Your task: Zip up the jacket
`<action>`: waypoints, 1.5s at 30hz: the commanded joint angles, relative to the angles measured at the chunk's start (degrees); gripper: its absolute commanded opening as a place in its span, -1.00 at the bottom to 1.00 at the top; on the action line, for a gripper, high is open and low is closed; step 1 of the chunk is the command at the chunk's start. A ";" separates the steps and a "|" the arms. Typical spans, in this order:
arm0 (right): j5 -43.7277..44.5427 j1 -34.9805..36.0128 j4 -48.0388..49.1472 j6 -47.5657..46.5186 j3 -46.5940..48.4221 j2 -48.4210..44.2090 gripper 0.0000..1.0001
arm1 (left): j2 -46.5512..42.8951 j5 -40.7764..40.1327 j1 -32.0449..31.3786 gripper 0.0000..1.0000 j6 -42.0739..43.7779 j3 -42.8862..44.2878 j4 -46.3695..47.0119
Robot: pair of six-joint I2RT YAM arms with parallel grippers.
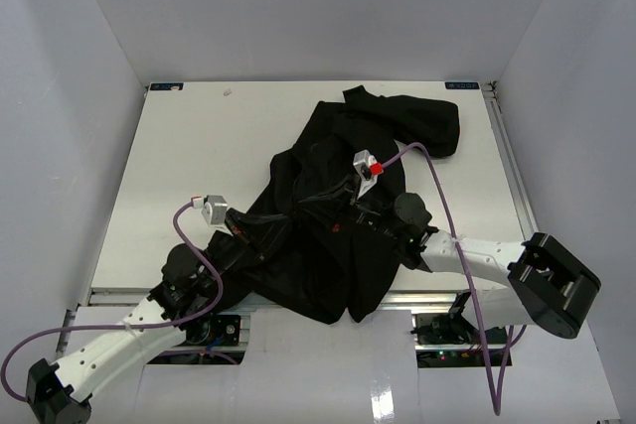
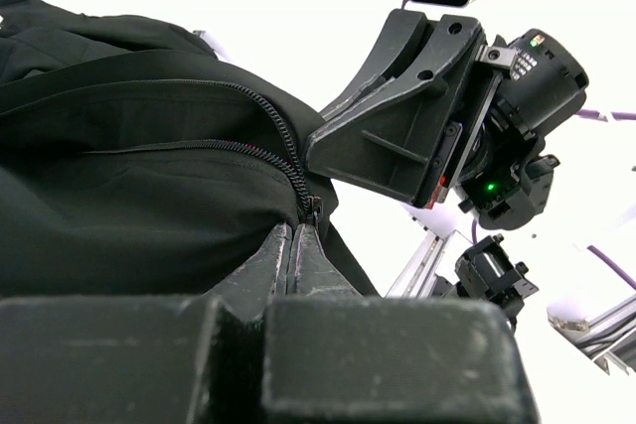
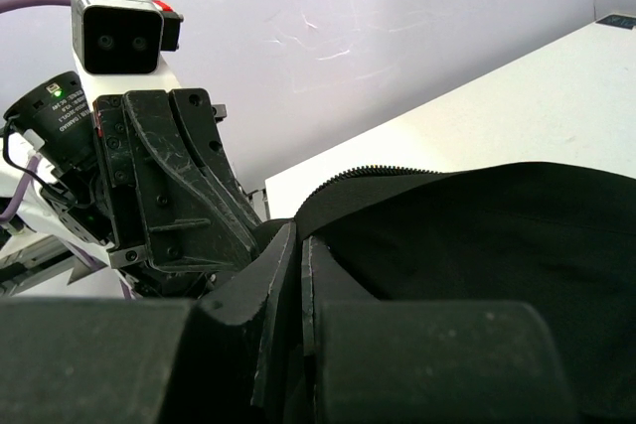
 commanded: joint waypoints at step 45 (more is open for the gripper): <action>6.03 -7.90 6.10 10.46 6.10 0.36 -0.84 | 9.54 7.29 -1.39 -1.00 1.98 1.84 -1.27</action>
